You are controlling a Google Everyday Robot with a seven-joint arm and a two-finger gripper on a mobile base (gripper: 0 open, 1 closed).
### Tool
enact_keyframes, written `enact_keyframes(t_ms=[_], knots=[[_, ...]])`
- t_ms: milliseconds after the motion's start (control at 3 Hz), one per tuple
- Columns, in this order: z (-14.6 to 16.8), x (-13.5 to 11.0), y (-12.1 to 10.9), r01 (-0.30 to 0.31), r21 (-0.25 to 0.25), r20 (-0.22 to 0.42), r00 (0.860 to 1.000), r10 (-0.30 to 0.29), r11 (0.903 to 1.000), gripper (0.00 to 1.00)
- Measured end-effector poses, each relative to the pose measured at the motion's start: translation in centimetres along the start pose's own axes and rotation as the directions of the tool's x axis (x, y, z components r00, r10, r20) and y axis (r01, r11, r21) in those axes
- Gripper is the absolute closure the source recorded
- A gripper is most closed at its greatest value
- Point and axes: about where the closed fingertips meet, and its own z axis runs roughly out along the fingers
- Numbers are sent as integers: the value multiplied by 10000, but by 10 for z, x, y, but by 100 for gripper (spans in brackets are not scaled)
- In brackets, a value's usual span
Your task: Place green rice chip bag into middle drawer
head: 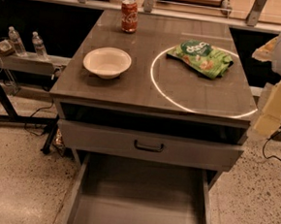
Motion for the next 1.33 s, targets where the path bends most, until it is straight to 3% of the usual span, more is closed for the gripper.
enact_keyframes(t_ms=[333, 1000, 1333], knots=[[7, 2, -9, 47, 162, 86, 10000, -48, 9999, 0], [68, 9, -129, -2, 1596, 1151, 9932, -184, 9872, 0], [88, -4, -199, 108, 2575, 1623, 9853, -543, 9662, 0]])
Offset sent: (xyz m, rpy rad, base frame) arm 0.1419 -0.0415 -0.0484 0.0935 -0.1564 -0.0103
